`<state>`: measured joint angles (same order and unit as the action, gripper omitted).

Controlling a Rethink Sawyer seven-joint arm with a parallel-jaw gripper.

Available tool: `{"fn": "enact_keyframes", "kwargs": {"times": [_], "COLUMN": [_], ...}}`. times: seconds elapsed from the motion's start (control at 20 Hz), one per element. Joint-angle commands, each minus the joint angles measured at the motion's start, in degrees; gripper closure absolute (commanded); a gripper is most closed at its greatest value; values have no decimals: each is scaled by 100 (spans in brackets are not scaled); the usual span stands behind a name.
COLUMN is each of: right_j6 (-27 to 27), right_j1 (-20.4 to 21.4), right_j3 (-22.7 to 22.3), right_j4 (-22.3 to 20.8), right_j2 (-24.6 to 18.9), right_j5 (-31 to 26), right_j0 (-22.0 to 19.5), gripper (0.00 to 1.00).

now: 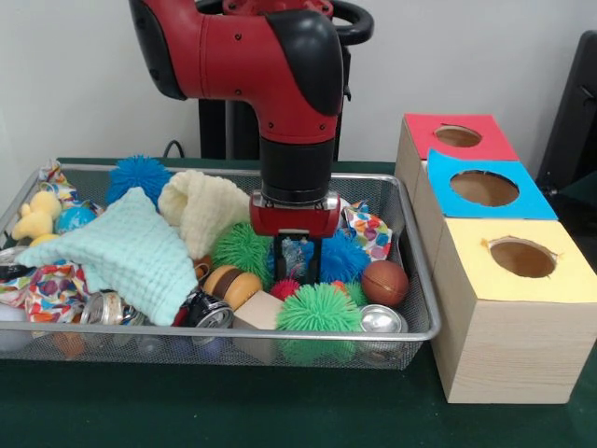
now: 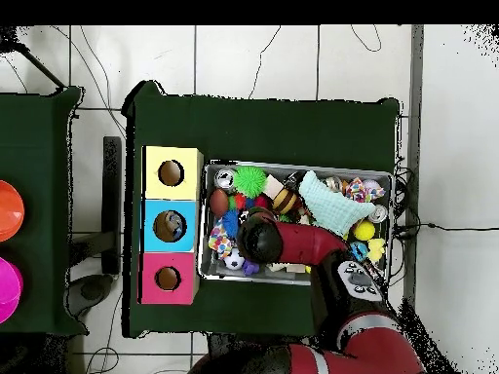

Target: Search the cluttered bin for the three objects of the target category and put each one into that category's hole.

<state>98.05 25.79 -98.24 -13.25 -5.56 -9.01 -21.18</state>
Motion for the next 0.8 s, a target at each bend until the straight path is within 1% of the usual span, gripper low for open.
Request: {"fn": "enact_keyframes", "kwargs": {"times": [0.05, 0.1, 0.2, 0.35, 0.5, 0.8], "right_j6": [481, 471, 326, 381, 448, 440], "right_j1": [-62, -58, -66, 24, 255, 732], "right_j3": [-445, -447, -410, -476, -625, -969], "right_j4": [-385, -400, -423, -376, -310, -201], "right_j2": [-71, -87, -266, -320, -283, -315], "right_j5": [216, 242, 79, -14, -149, -454], "right_j0": [-165, -182, -319, -371, -297, -307], "gripper": [100, 100, 100, 100, 100, 100]}}
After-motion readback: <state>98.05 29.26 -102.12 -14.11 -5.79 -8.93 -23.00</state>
